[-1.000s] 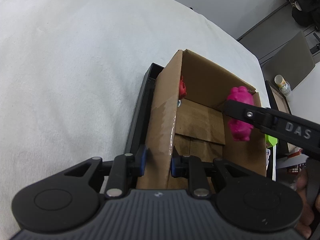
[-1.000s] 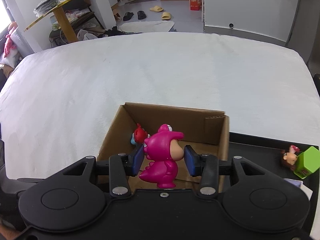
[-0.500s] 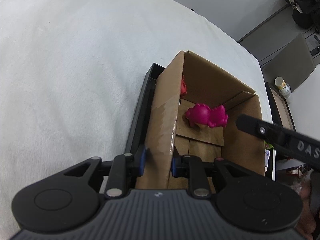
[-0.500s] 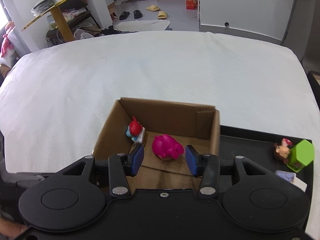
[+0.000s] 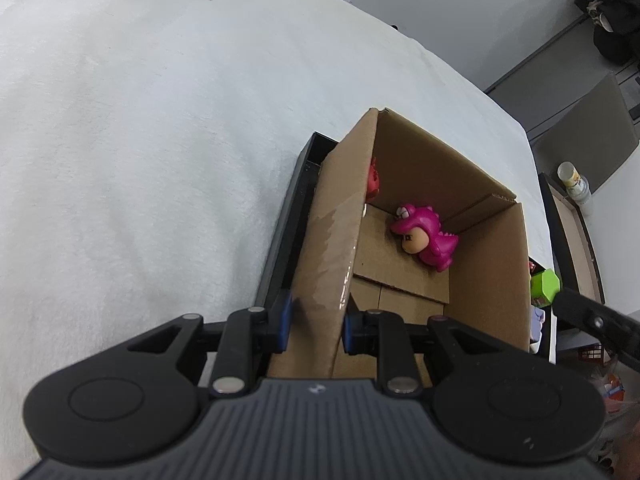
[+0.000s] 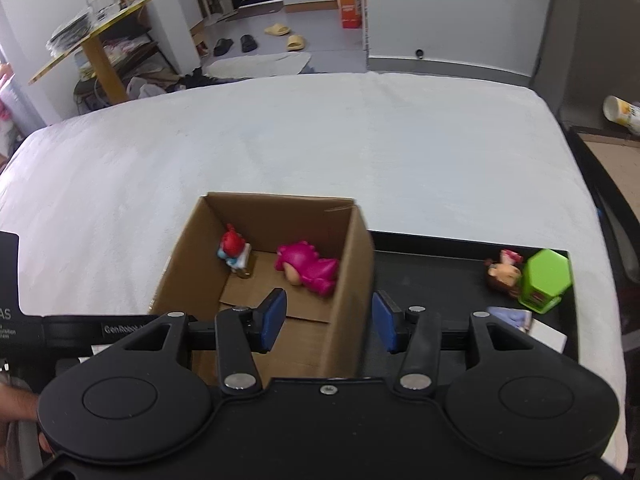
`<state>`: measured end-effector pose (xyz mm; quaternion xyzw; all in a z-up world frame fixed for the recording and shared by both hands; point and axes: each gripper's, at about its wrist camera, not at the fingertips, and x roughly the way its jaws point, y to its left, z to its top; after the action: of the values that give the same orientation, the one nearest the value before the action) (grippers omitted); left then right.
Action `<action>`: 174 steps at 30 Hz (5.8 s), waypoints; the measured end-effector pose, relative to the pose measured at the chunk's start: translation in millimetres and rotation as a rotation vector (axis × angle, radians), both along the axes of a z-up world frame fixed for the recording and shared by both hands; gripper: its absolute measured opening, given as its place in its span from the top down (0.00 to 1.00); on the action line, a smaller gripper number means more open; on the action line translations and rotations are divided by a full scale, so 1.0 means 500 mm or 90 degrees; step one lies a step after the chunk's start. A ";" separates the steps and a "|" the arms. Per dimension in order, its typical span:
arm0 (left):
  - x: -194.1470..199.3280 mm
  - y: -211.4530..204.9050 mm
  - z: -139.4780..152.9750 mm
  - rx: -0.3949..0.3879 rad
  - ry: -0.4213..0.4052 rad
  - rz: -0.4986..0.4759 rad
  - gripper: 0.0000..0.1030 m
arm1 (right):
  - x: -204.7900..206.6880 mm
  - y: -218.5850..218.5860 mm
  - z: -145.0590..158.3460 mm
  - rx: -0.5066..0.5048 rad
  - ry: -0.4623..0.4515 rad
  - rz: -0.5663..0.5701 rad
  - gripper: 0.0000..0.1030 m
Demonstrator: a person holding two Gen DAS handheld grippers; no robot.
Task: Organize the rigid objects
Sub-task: 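Open the right gripper to drop the dinosaur and withdraw, then lower the right gripper onto the lavender cube figure and grasp it, then carry the lavender cube figure into the box and open the right gripper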
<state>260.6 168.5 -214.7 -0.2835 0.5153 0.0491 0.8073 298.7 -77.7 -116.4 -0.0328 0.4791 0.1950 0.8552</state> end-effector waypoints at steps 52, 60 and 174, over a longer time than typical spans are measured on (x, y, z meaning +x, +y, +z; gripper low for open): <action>0.008 -0.041 0.011 0.050 0.039 0.023 0.79 | 0.029 -0.284 -0.150 0.010 0.004 -0.166 0.35; 0.012 -0.045 0.003 0.050 0.043 0.021 0.79 | 0.046 -0.230 -0.177 -0.030 -0.022 -0.141 0.35; -0.001 -0.007 -0.011 -0.012 0.032 0.013 0.76 | 0.053 0.142 -0.116 0.125 0.151 0.013 0.51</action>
<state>260.1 165.2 -220.0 -0.2946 0.5331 0.0594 0.7909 325.4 -6.7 -174.6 0.0693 0.5550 0.2523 0.7896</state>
